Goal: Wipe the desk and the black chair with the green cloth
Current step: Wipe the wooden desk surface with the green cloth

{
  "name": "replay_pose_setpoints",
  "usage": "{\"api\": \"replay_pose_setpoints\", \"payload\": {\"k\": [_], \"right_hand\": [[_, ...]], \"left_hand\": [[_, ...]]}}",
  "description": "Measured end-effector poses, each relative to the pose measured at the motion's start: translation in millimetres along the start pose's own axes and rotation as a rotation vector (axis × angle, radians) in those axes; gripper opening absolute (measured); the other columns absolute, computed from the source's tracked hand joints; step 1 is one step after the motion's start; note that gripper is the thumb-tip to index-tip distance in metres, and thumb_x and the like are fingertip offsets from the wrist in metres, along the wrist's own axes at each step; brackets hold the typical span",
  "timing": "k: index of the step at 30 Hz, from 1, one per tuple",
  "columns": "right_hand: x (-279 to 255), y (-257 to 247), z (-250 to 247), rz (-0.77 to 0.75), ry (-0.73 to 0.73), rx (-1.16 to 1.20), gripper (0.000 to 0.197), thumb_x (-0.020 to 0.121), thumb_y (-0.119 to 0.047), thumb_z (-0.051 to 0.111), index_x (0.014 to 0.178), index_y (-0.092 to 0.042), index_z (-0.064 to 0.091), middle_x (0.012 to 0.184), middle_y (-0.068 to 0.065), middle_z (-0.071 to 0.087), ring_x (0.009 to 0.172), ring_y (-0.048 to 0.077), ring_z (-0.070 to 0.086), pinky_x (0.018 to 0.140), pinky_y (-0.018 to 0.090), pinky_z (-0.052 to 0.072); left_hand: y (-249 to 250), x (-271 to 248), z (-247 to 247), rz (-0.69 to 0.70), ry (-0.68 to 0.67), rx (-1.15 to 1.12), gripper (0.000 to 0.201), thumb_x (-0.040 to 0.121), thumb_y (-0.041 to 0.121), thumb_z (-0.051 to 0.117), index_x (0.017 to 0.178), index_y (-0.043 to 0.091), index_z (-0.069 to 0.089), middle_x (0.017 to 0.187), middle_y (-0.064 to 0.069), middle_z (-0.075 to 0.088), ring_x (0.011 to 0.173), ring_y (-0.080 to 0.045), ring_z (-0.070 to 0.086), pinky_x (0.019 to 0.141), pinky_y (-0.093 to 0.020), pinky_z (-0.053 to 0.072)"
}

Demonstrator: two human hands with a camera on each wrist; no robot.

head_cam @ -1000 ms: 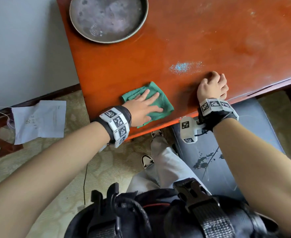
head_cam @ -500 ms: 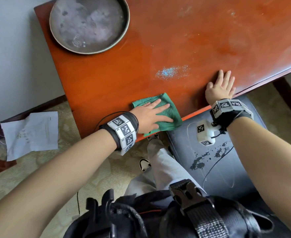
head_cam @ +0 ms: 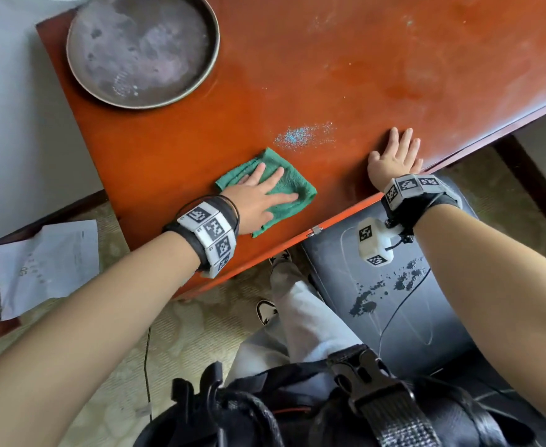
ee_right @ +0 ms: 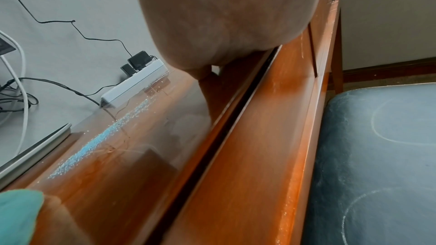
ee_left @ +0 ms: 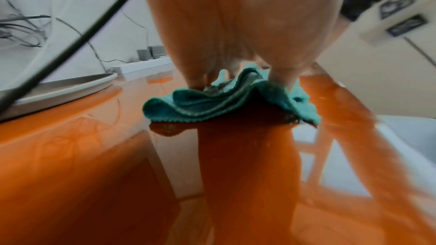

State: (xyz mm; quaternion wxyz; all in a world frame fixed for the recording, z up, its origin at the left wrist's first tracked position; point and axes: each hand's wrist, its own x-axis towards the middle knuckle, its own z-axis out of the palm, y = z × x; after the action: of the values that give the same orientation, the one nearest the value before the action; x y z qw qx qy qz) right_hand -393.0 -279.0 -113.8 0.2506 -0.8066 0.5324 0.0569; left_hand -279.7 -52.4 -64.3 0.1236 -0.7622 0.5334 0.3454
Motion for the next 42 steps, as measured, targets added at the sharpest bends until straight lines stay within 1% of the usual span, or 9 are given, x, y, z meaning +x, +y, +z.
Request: {"api": "replay_pose_setpoints", "payload": {"k": [2,7,12,15,18,24,28,35,42], "right_hand": [[0.0,-0.2,0.9,-0.006,0.009,0.004,0.060,0.096,-0.023,0.031,0.152,-0.021,0.007,0.159,0.002,-0.007,0.146,0.021,-0.009,0.117,0.042,-0.005],[0.7,0.8,3.2,-0.013,0.033,0.006,0.060,0.096,-0.024,0.032,0.152,-0.022,0.008,0.159,0.002,-0.007,0.146,0.021,-0.009,0.117,0.042,-0.005],[1.7,1.4,3.7,-0.004,0.003,-0.025,0.060,0.097,-0.026,0.029,0.152,-0.022,0.004,0.159,0.001,-0.010,0.146,0.021,-0.011,0.117,0.042,-0.007],[2.5,1.3,3.6,0.005,0.002,-0.044,0.060,0.098,-0.028,0.030,0.152,-0.024,0.003,0.159,0.001,-0.010,0.146,0.020,-0.011,0.117,0.041,-0.006],[2.9,1.4,4.1,0.000,-0.003,-0.047,0.061,0.097,-0.029,0.031,0.152,-0.023,0.003,0.159,0.001,-0.010,0.146,0.020,-0.011,0.117,0.042,-0.006],[0.9,0.2,2.2,-0.007,-0.037,-0.052,0.063,0.097,-0.030,0.030,0.152,-0.023,-0.001,0.159,0.001,-0.013,0.146,0.021,-0.013,0.116,0.042,-0.008],[-2.4,-2.2,3.6,-0.021,-0.057,-0.053,0.063,0.098,-0.031,0.029,0.152,-0.023,-0.002,0.158,0.001,-0.014,0.145,0.021,-0.014,0.116,0.043,-0.008],[-3.6,-4.0,0.4,-0.032,-0.043,-0.054,0.062,0.098,-0.031,0.030,0.152,-0.023,0.000,0.159,0.001,-0.013,0.146,0.021,-0.013,0.117,0.043,-0.007],[1.0,1.3,-1.2,-0.012,-0.039,-0.059,0.063,0.098,-0.030,0.030,0.152,-0.023,0.000,0.159,0.002,-0.012,0.146,0.022,-0.012,0.117,0.044,-0.006]], "left_hand": [[5.7,-2.5,5.9,0.064,-0.028,0.059,0.059,0.101,0.021,0.032,0.147,0.046,0.004,0.156,0.000,-0.022,0.142,-0.031,-0.021,0.117,-0.044,-0.001],[8.5,-0.3,3.9,0.091,-0.031,0.001,0.055,0.101,0.025,0.032,0.146,0.047,0.012,0.157,0.001,-0.019,0.143,-0.028,-0.021,0.117,-0.043,-0.003],[-4.5,21.2,-15.5,-0.083,0.103,-0.147,0.055,0.100,0.023,0.034,0.146,0.047,0.016,0.158,0.000,-0.016,0.143,-0.030,-0.019,0.115,-0.047,0.015],[-23.1,39.6,-35.0,-0.220,0.176,-0.232,0.057,0.099,0.019,0.035,0.147,0.044,0.017,0.158,-0.003,-0.014,0.143,-0.033,-0.017,0.117,-0.049,0.011],[-35.0,54.8,-52.4,-0.267,0.177,-0.243,0.059,0.097,0.016,0.036,0.147,0.043,0.018,0.158,-0.005,-0.014,0.143,-0.035,-0.016,0.117,-0.050,0.005],[-18.2,78.9,-66.2,-0.257,0.200,-0.195,0.059,0.098,0.014,0.034,0.147,0.039,0.016,0.157,-0.008,-0.018,0.142,-0.039,-0.017,0.115,-0.051,0.000],[2.0,84.2,-66.4,-0.163,0.185,-0.133,0.058,0.099,0.017,0.033,0.148,0.041,0.013,0.158,-0.006,-0.016,0.142,-0.038,-0.016,0.116,-0.049,-0.001],[0.1,57.5,-40.1,-0.023,0.102,0.023,0.058,0.101,0.020,0.031,0.148,0.043,0.006,0.157,-0.005,-0.021,0.142,-0.034,-0.020,0.116,-0.045,-0.002],[-26.9,27.3,-14.5,-0.222,0.121,0.012,0.059,0.102,0.031,0.030,0.149,0.039,-0.003,0.156,-0.008,-0.023,0.142,-0.035,-0.019,0.116,-0.048,0.005]]}}
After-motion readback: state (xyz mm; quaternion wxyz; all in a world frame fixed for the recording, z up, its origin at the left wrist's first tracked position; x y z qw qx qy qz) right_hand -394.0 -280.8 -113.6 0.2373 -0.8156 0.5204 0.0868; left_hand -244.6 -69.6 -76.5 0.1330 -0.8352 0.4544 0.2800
